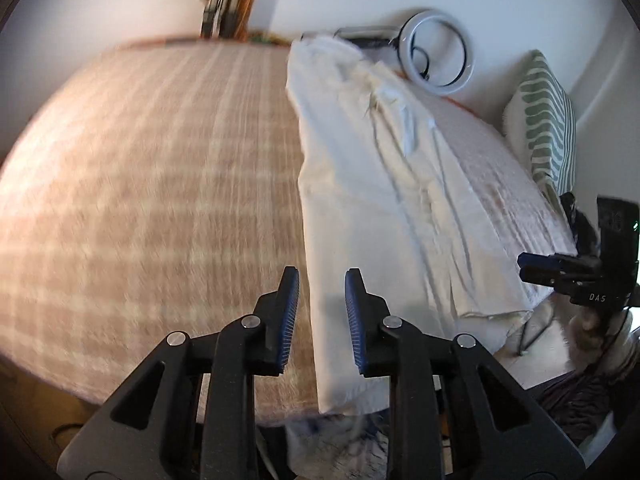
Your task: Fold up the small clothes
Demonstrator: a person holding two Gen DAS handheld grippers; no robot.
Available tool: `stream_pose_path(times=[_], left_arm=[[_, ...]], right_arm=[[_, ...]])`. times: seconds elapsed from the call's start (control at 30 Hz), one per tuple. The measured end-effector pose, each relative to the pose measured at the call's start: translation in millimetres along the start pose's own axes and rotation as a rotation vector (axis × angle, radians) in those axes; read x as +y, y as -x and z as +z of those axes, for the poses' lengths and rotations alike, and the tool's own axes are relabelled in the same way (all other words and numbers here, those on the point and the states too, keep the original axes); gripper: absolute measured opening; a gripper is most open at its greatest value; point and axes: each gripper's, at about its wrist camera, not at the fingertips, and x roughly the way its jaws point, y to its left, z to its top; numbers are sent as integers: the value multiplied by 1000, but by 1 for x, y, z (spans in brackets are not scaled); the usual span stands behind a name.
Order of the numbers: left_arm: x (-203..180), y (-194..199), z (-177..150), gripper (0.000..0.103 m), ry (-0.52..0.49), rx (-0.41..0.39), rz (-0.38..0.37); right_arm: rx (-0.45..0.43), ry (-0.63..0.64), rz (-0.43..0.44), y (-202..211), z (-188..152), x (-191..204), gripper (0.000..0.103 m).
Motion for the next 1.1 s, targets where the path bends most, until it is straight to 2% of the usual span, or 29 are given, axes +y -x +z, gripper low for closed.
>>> stream_pose_path(times=[0.03,0.1,0.13,0.17,0.23,0.27,0.37,0.4,0.6,0.7,0.73,0.77,0.9,0.97,1.0,1.03,1.07,1.1], left_arm=[[3,-4,-2,22,19,18,-8],[7,-7,-6,22,33,28,-13],[8,-8,-7,22,33,33,-15],[7,-9,-9,22,30,34,-15],[7,-12,-11,22,26,44,-8],[7,-13,-12,22,24,44,-3],[6,-15,-15,22,17,45,10],[6,-16,-15,22,15,46,12],[4,-18,-14,22,1,54,7],[6,-19,-18,22,19,73,-18],[9,-19,-17,22,26,82,-32],[10,-19,-19,22,35,87,-42],[13,-16,-25,22,58,93,-73],[15,-15,-28,22,77,103,-105],[14,-17,-30,22,84,123,-129],[13,-16,-31,22,86,125,-138],[12,-17,-32,19,84,129,-145],[10,-18,-32,13,80,143,-161]], right_arm=[[19,-43,34,-2,-3,-8,64],[51,-86,82,-10,-6,-16,62],[60,-91,97,-13,-8,-17,50],[78,-87,117,-19,-10,-17,20],[112,-102,103,-26,-14,-16,9],[111,-134,134,-23,-17,-19,4],[100,-286,249,-12,-29,-46,2],[117,-293,218,-14,-34,-50,2],[108,-195,162,-8,-32,-35,4],[101,-178,191,-4,-30,-31,23],[95,-163,188,1,-29,-29,43],[84,-150,179,1,-25,-26,48],[104,-146,215,-8,-22,-22,45],[152,-160,243,-21,-24,-21,28],[151,-159,247,-23,-24,-20,28],[152,-153,245,-25,-23,-18,21],[159,-147,258,-25,-22,-16,11],[159,-158,286,-25,-21,-16,9]])
